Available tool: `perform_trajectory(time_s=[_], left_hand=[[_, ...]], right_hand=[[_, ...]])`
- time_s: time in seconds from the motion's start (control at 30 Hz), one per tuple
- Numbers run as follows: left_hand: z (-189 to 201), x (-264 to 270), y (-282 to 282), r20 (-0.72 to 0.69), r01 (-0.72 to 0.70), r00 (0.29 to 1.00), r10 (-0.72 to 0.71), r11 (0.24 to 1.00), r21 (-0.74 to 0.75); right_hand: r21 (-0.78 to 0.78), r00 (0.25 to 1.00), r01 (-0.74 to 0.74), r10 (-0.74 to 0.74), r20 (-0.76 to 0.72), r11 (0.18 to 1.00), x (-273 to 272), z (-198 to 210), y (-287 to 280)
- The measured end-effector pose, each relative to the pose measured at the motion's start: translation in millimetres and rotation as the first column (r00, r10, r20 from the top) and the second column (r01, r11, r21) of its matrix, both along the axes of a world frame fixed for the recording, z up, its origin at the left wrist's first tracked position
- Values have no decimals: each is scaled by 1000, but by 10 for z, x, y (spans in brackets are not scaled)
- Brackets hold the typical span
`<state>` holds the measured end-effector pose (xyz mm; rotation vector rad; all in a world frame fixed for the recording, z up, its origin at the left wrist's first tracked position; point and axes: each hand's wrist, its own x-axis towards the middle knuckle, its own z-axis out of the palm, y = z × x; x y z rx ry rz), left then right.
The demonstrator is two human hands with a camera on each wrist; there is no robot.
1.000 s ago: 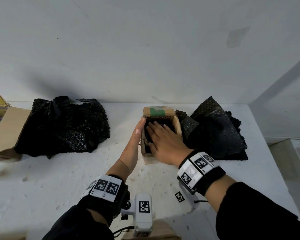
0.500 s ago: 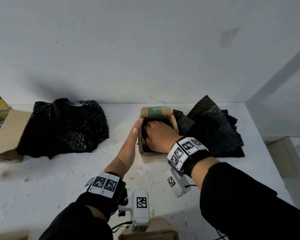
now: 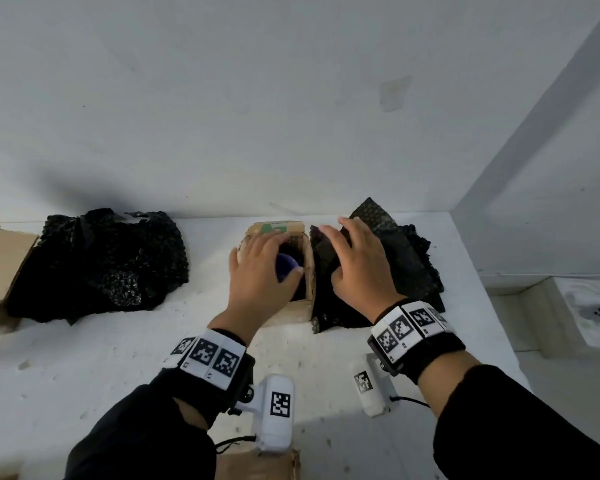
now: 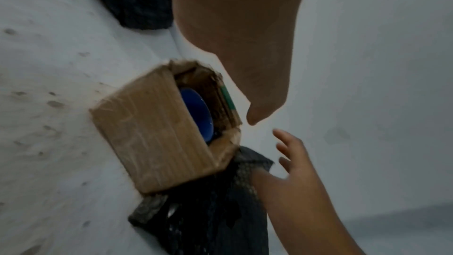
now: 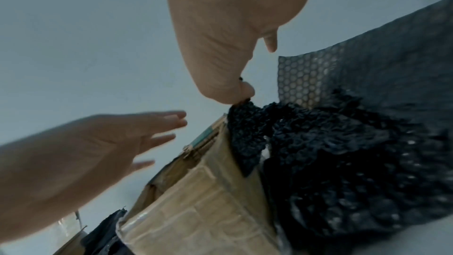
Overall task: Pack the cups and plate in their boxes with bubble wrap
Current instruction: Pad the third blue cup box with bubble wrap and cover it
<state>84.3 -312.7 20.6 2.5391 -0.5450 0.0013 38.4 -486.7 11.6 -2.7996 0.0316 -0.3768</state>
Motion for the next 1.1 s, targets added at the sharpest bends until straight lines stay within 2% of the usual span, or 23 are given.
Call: perform_trajectory(time_s=[0.07,0.17,0.33,0.4,0.5,0.6,0.73,0.8,0.9,1.03,1.1], left_hand=[[55,-60,-201,26,88,995,-93,988,130],[60,-70,-461,15,117,992,-128,946,302],[20,-63,-689,32,123,987,-159,862,491],[15,-81,-746,58,119,984,-168,866,486],[21,-96,-824,111,96,985,-136,946,309],[124,-127,-878,47,34,998,-37,997,67],[236,-116,-858,-105,1,994,-28,969,-248],[308,-92,-823,-224,-83,974,-26,884,-461],[474,-113,-775,-391,-235,917,-85,677,-698],[639,-133,-640,-508,-386,846,-162,470,-794],[657,-100,-529,-540,-436,824,-171,418,-797]], right_hand=[[-26,999,-7,6,-47,1000,-10,-36,-81],[-50,994,-22,17,-111,998,29,-98,-154],[74,999,-19,16,46,997,66,-152,-294],[159,995,-46,32,95,986,46,-151,-352],[323,992,-75,38,119,944,-1,-104,-428],[455,993,-76,27,113,887,-35,-22,-491],[564,995,-97,76,60,820,-58,88,-569],[564,993,-119,103,59,817,-63,138,-564],[480,984,-179,153,93,859,-77,208,-515],[412,955,-261,171,243,873,-107,253,-399],[431,942,-255,123,311,866,-104,275,-329]])
